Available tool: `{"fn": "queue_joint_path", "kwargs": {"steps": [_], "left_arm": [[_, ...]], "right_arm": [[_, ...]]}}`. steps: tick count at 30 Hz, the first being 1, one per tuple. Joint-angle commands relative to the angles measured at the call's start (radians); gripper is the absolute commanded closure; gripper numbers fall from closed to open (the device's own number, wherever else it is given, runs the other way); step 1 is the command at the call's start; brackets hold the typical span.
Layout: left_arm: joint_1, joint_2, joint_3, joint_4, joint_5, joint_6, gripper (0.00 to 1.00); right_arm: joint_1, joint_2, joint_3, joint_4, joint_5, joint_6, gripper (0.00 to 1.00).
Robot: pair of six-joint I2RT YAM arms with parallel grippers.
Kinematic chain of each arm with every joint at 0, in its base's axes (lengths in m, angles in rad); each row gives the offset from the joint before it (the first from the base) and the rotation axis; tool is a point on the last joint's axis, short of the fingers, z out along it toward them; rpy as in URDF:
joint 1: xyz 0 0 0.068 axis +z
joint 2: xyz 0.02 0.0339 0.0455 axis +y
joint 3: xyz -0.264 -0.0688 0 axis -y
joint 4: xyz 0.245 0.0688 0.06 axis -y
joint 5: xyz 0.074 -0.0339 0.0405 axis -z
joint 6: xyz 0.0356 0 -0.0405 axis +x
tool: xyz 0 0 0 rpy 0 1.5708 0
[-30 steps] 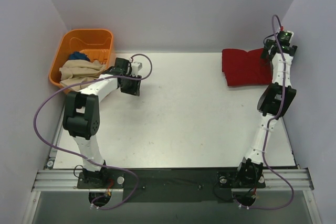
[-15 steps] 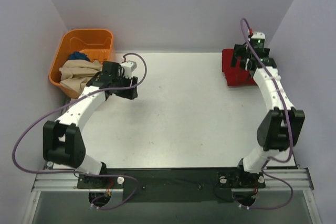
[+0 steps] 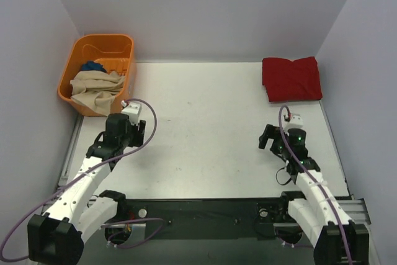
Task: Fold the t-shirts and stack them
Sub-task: Put the neatly folded tshirt into the corner of the board with the right arm
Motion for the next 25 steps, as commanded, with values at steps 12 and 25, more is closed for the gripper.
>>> {"fn": "queue_joint_path", "kwargs": {"steps": [12,25], "left_arm": [[0.072,-0.115,-0.356,0.611,-0.355,-0.214,0.05],[0.071,-0.131,-0.388,0.585,-0.311,-0.249,0.05]], "right_arm": [[0.002,-0.404,-0.301,0.283,0.154,-0.036,0.0],[0.002,-0.389,-0.299,0.303,0.148,-0.04,0.0]]}}
